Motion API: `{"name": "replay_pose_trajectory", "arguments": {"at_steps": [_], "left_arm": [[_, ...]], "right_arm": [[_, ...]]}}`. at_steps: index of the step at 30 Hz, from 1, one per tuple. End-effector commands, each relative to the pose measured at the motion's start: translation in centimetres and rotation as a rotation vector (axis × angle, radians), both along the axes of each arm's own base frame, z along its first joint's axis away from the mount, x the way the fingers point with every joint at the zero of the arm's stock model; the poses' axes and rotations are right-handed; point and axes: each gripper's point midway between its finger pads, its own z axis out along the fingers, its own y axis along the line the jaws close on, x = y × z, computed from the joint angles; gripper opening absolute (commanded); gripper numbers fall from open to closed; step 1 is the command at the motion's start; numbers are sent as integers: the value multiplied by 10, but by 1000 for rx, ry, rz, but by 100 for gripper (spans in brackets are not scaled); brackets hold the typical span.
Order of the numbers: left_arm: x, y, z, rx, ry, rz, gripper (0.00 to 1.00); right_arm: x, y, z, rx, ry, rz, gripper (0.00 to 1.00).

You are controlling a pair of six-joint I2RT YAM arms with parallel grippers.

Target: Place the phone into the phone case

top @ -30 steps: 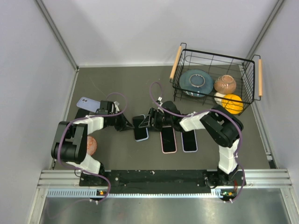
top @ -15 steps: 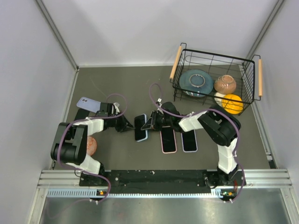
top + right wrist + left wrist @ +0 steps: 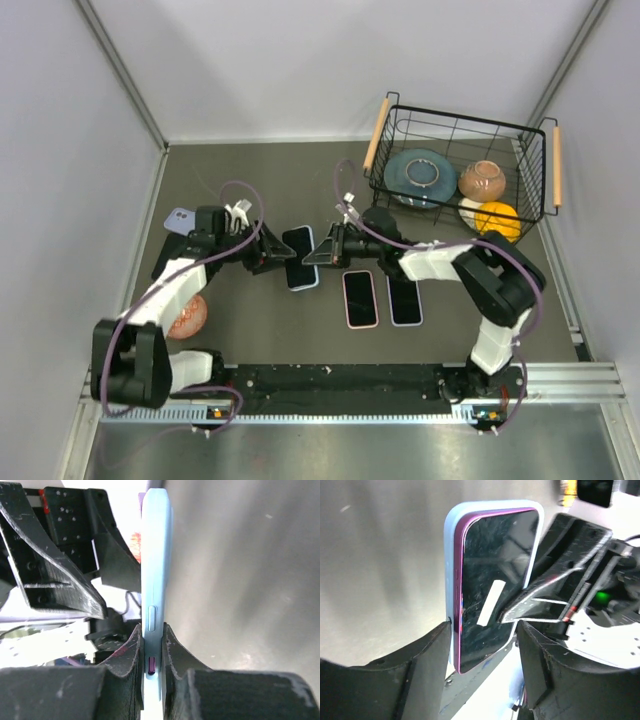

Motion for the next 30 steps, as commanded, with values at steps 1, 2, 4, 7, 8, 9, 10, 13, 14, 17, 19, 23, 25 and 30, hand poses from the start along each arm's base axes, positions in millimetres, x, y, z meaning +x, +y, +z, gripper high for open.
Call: {"name": "replay_pose_trajectory", "arguments": {"at_steps": [1,2,4,7,8,9,10,13,14,17,19,23,25,30], "left_arm": [[2,-9,86,-88,-238,-84,62],[1,-9,96,-89,-259,-87,64],[-2,-10,108,-97,-287,-93,66],[-6,-14,121,-138,-325,-129,69],[-5,-14,124,-145,-340,-137,69],[-5,-13,126,-148,-347,-137,70],[-4,-12,126,-142,-357,-135,70],[-5,-12,129,-173,-369,-137,68],[-5,-13,131,-192,-375,-140,68],[-6,-17,140,-280,-405,-154,63],[-5,-18,141,-318,-417,-148,58],[-3,-20,138,-380,-399,-143,43],[-4,-21,140,-420,-389,-139,27],[3,-21,127,-419,-334,-118,0]], "right_arm": [[-14,-14,115,331,-273,126,0],[-16,-19,121,348,-284,139,0],[-21,-26,126,353,-312,176,0],[-33,-32,137,386,-356,238,0],[-37,-35,148,427,-401,255,0],[-43,-37,150,448,-364,275,0],[-45,-38,151,467,-352,283,0],[-54,-42,165,575,-340,316,0],[-61,-46,174,627,-340,340,0],[-57,-43,161,612,-312,344,0],[-60,-44,158,605,-317,348,0],[-61,-45,153,595,-308,356,0],[-62,-45,150,591,-301,354,0],[-64,-47,143,581,-286,354,0]]}}
